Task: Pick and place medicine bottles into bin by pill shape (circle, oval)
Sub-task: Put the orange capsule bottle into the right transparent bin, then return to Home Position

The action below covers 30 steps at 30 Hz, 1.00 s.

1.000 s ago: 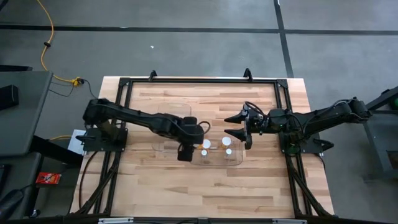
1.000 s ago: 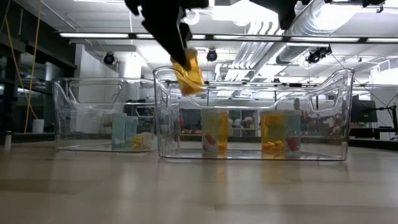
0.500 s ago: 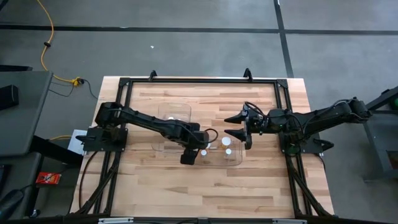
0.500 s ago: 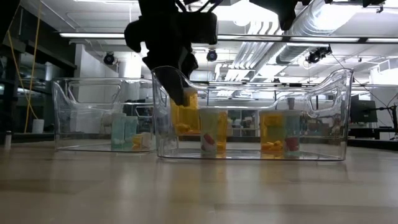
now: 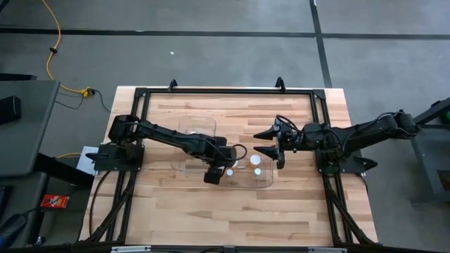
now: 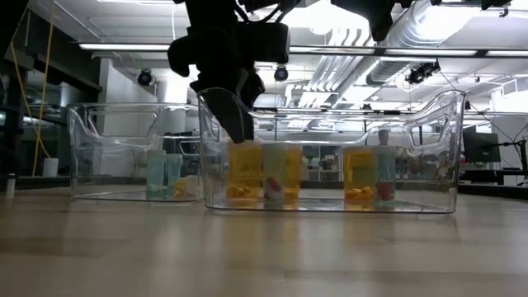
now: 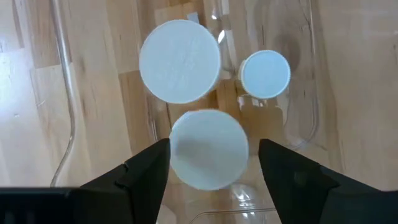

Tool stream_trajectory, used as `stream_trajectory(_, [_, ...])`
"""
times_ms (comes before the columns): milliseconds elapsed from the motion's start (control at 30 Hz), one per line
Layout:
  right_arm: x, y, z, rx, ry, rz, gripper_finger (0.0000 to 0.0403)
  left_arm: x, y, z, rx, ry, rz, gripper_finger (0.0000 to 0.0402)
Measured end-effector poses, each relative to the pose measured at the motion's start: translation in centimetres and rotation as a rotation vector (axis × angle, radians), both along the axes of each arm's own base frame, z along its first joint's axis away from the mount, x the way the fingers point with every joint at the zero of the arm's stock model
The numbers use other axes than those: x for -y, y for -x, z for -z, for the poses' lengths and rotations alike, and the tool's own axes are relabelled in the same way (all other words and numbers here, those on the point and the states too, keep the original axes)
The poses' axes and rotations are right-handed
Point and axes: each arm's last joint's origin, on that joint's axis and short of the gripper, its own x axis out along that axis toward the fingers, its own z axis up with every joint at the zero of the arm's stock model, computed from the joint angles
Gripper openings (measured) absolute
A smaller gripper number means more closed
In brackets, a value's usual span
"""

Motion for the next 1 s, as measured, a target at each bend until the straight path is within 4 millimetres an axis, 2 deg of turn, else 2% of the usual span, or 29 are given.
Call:
stream_trajectory(300, [0.0,0.0,0.0,-0.001,0.002,0.0,0.0232,0.0,0.0,-0.4,0.002,0.003,0.0,0.0265])
stream_trajectory(367, [0.0,0.0,0.0,-0.001,0.002,0.0,0.0232,0.1,-0.1,-1.6,0.019,0.031,0.008,0.0268])
stream_trajectory(500, [0.0,0.0,0.0,0.002,0.002,-0.001,0.0232,0.2,0.5,-5.7,0.083,0.062,-0.004,0.0268])
stream_trajectory(633, [0.0,0.0,-0.2,0.018,0.006,-0.013,0.0232,0.2,2.3,-9.3,0.201,0.086,-0.061,0.0262])
stream_trajectory(700, [0.0,0.0,-0.2,0.025,0.014,-0.013,0.0232,0.3,3.9,-11.5,0.291,0.083,-0.063,0.0253])
stream_trajectory(867, [0.0,0.0,-0.3,0.032,0.02,-0.014,0.0232,0.8,7.8,-15.7,0.658,0.083,-0.045,0.0226])
stream_trajectory(1000, [0.0,0.0,-0.3,0.035,0.025,-0.014,0.0232,0.8,11.8,-17.7,0.923,0.1,-0.032,0.0196])
